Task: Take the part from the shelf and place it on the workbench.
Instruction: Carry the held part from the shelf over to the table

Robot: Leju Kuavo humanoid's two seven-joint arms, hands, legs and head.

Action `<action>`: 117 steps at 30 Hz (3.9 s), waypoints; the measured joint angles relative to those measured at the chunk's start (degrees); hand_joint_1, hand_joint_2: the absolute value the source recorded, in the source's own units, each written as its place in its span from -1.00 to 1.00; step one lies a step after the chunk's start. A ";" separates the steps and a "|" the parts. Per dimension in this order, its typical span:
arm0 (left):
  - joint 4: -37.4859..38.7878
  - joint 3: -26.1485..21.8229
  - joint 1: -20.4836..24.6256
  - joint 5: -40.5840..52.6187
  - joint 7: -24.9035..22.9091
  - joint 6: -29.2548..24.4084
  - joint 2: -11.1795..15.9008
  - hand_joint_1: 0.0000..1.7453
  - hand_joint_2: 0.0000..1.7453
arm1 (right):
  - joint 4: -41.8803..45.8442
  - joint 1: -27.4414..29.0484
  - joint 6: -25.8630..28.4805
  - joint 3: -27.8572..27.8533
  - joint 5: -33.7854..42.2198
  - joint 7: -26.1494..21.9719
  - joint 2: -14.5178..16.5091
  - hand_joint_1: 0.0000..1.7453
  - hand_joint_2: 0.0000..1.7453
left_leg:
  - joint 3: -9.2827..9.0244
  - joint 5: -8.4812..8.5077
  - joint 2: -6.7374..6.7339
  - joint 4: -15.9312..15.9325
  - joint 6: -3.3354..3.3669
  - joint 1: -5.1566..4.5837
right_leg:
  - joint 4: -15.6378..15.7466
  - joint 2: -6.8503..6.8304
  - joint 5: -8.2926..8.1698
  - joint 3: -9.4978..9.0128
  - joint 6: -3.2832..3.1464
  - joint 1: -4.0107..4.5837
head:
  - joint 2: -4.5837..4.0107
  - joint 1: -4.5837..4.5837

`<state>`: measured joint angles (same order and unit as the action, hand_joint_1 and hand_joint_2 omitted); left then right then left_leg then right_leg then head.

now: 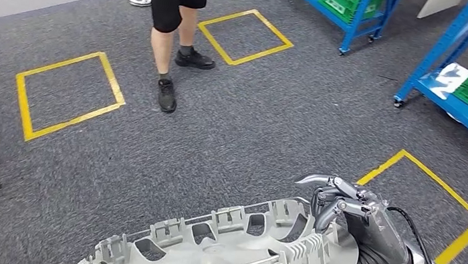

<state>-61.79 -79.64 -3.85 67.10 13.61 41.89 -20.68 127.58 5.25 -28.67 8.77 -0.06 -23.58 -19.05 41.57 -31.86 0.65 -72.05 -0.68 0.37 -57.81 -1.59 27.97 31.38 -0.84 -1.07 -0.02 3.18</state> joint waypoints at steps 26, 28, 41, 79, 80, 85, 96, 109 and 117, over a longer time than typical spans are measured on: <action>0.03 -3.86 1.55 -0.57 0.73 -0.09 0.02 -1.00 -1.00 | -1.47 -4.93 0.57 3.91 -0.94 0.16 0.54 1.00 1.00 | -6.40 6.61 6.41 13.48 0.43 0.03 | -0.52 3.14 -0.09 0.37 1.09 -0.59 | 0.00 -0.34; 0.02 -3.92 1.66 -0.57 0.72 -0.17 0.04 -1.00 -1.00 | -1.39 -5.06 0.90 3.95 -1.20 0.14 0.54 1.00 1.00 | -4.14 4.22 2.38 8.90 -0.05 -0.02 | -0.41 1.83 0.05 0.07 0.37 -0.47 | 0.00 0.05; -0.03 -3.87 1.82 -0.58 0.74 -0.47 0.08 -1.00 -1.00 | -0.77 -5.17 1.69 4.27 -2.03 -0.08 0.50 1.00 1.00 | -6.69 6.89 -2.85 13.99 2.32 -1.13 | 0.04 -5.87 2.50 -2.13 0.97 1.12 | 0.01 0.16; -0.16 -2.42 1.03 -6.14 -2.61 -1.32 0.00 -1.00 -1.00 | -1.53 -7.00 0.58 5.85 0.77 1.55 -0.20 1.00 1.00 | -8.28 7.41 3.59 15.41 2.83 -0.09 | -15.06 1.42 5.45 7.93 1.98 0.09 | 0.00 -0.82; -0.15 -2.32 0.98 -6.20 -2.67 -1.27 -0.01 -1.00 -1.00 | -1.58 -7.03 0.54 5.91 0.78 1.58 -0.20 1.00 1.00 | -8.38 7.30 4.55 15.29 2.66 -0.01 | -11.32 1.96 3.55 6.42 2.66 -0.26 | 0.00 -0.82; -0.41 -1.86 0.15 -7.03 -3.23 -1.16 0.06 -1.00 -1.00 | -1.90 -7.30 0.28 6.27 0.89 1.82 -0.08 1.00 1.00 | -7.56 6.62 8.05 14.18 1.04 0.03 | -0.67 4.57 -1.07 1.68 2.04 -0.66 | 0.00 -1.01; -0.82 -0.52 -0.72 -10.29 -5.25 -1.89 0.07 -1.00 -1.00 | -2.62 -7.75 -0.20 6.98 1.04 1.92 0.51 1.00 1.00 | -2.69 4.26 -2.19 5.37 1.03 -0.42 | -0.45 -2.98 0.16 0.24 -0.34 0.82 | 0.00 -0.36; -0.87 3.21 -1.65 -15.23 -7.44 -3.70 -0.16 -1.00 -1.00 | -2.96 -8.64 -0.86 7.54 1.02 3.24 0.70 1.00 1.00 | -7.96 7.52 2.55 15.01 3.54 -0.53 | -16.20 1.31 6.31 7.90 1.80 0.11 | 0.00 -0.95; -1.08 5.53 -4.15 -18.12 -9.71 -4.08 -0.12 -1.00 -1.00 | -3.05 -8.75 -0.67 7.76 1.33 3.19 0.12 1.00 1.00 | -7.18 6.55 6.92 13.59 1.18 -0.02 | -0.79 3.01 -1.01 1.44 1.42 -0.42 | 0.00 -1.18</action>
<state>-62.86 -74.11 -7.99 48.98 3.90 37.81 -20.80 124.53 -3.49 -29.33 16.53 1.27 -20.39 -18.94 34.40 -25.31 7.57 -58.47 0.50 0.35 -58.60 1.42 26.96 32.82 0.58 -1.49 -0.02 2.00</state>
